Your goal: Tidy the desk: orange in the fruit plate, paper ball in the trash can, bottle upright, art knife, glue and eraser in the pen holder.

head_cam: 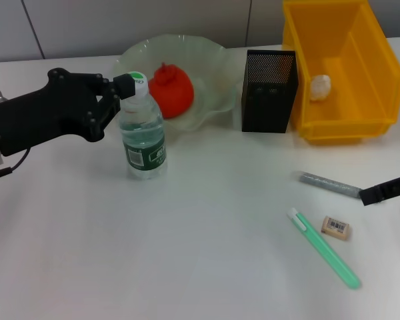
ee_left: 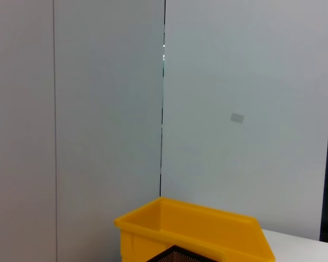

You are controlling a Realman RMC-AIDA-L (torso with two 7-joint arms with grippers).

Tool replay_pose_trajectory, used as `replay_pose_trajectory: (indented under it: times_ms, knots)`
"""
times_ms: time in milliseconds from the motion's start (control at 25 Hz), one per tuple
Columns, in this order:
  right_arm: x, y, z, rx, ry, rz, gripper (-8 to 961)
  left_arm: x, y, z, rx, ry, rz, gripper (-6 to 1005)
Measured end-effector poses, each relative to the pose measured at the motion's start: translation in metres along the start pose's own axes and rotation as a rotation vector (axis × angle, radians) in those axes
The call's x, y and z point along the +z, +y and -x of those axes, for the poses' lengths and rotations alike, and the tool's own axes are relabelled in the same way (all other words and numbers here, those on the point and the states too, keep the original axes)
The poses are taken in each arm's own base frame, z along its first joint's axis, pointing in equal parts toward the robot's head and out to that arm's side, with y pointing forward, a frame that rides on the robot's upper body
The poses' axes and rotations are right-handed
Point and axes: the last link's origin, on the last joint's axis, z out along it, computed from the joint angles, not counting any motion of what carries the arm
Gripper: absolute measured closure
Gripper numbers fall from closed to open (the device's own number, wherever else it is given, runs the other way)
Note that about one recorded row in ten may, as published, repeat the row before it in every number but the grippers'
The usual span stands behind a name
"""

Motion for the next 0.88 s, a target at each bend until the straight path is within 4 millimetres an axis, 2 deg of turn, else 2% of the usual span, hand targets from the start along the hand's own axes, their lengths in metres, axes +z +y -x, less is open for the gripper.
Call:
replay_pose_trajectory:
  times_ms: [360, 560, 880]
  knots:
    - [0.001, 0.008, 0.019, -0.01, 0.036, -0.013, 299, 0.0, 0.0, -0.001, 0.011, 0.039, -0.002, 1000]
    - [0.013, 0.011, 0.033, -0.005, 0.103, -0.024, 299, -0.001, 0.0, -0.001, 0.009, 0.044, -0.003, 1000]
    - [0.021, 0.014, 0.055, -0.018, 0.148, -0.043, 300, -0.002, 0.001, 0.0, 0.009, 0.043, -0.002, 1000]
